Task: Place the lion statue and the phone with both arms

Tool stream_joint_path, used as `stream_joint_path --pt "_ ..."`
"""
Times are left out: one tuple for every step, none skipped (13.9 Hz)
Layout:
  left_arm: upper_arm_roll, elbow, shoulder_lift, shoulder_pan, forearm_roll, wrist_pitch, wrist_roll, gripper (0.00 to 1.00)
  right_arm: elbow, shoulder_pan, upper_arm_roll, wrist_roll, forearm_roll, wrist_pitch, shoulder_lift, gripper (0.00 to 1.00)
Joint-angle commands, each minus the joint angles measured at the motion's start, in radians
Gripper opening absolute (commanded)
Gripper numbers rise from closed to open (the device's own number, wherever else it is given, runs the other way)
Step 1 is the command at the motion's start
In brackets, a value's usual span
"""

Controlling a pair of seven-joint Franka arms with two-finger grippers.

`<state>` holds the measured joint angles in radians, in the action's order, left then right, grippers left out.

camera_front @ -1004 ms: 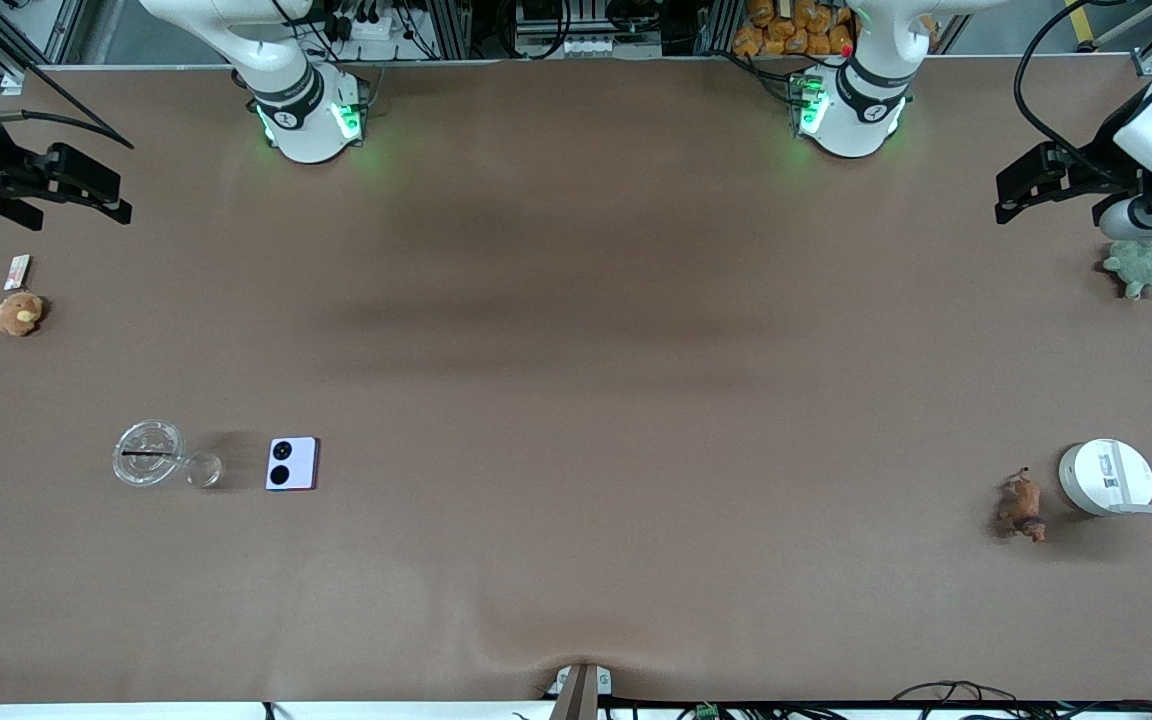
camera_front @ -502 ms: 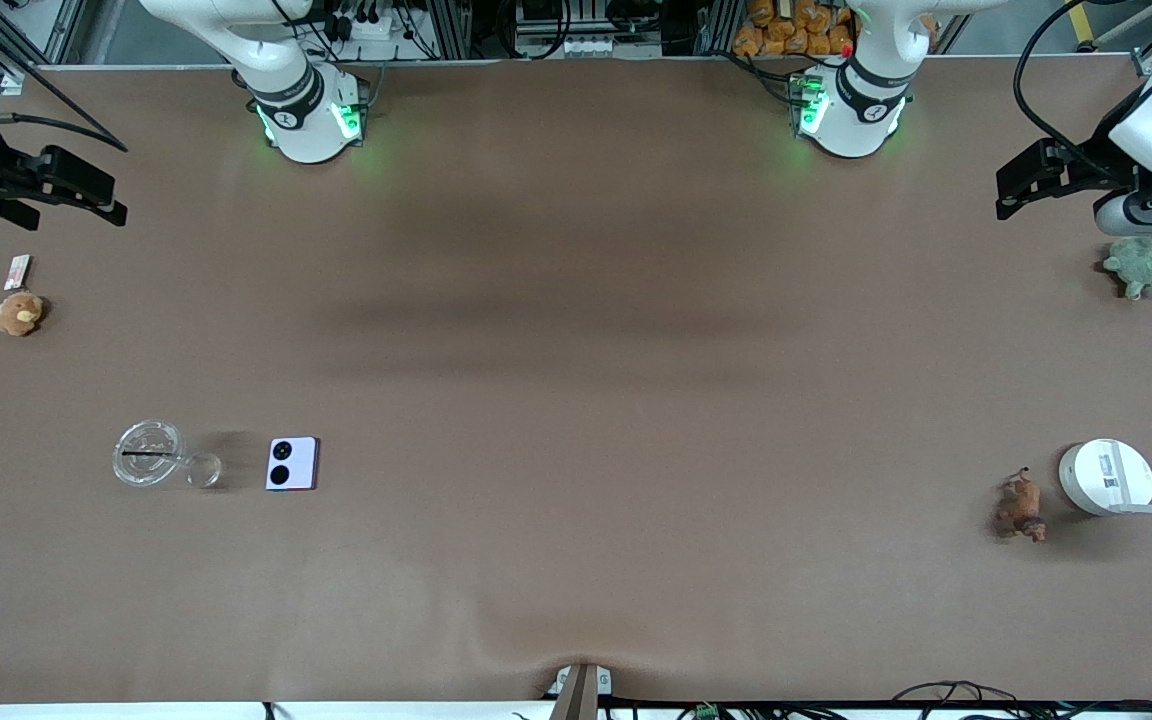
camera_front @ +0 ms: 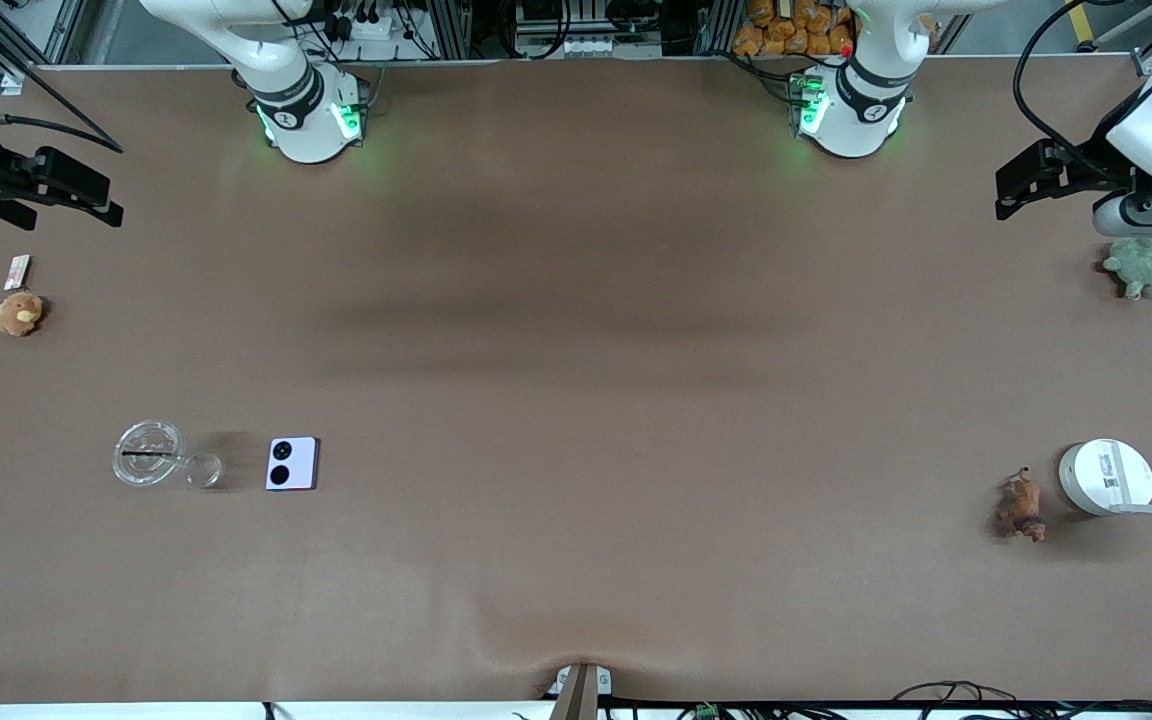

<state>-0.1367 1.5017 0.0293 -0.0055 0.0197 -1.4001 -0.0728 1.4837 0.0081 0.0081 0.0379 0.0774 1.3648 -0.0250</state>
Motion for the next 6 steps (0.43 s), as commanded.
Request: stream_joint_path --pt "-0.004 0.020 0.021 0.005 0.019 -0.005 0.019 1.00 0.030 -0.013 0.015 0.002 -0.025 0.016 -0.032 1.00" --pt "-0.004 0.020 0.021 0.005 0.019 -0.005 0.021 1.00 0.030 -0.011 0.021 -0.004 -0.063 0.020 -0.032 1.00" --pt "-0.004 0.020 0.021 0.005 0.020 -0.005 0.019 1.00 0.030 -0.007 0.021 -0.006 -0.067 0.020 -0.032 1.00" --pt "-0.004 0.020 0.023 0.005 0.020 -0.005 0.019 1.00 0.030 -0.005 0.021 -0.007 -0.070 0.022 -0.032 1.00" --pt "-0.004 0.020 0.021 0.005 0.020 -0.005 0.019 1.00 0.029 -0.004 0.021 -0.007 -0.074 0.023 -0.030 1.00" --pt "-0.004 0.020 0.021 0.005 0.019 -0.005 0.019 1.00 0.030 -0.005 0.023 -0.006 -0.070 0.022 -0.030 1.00"
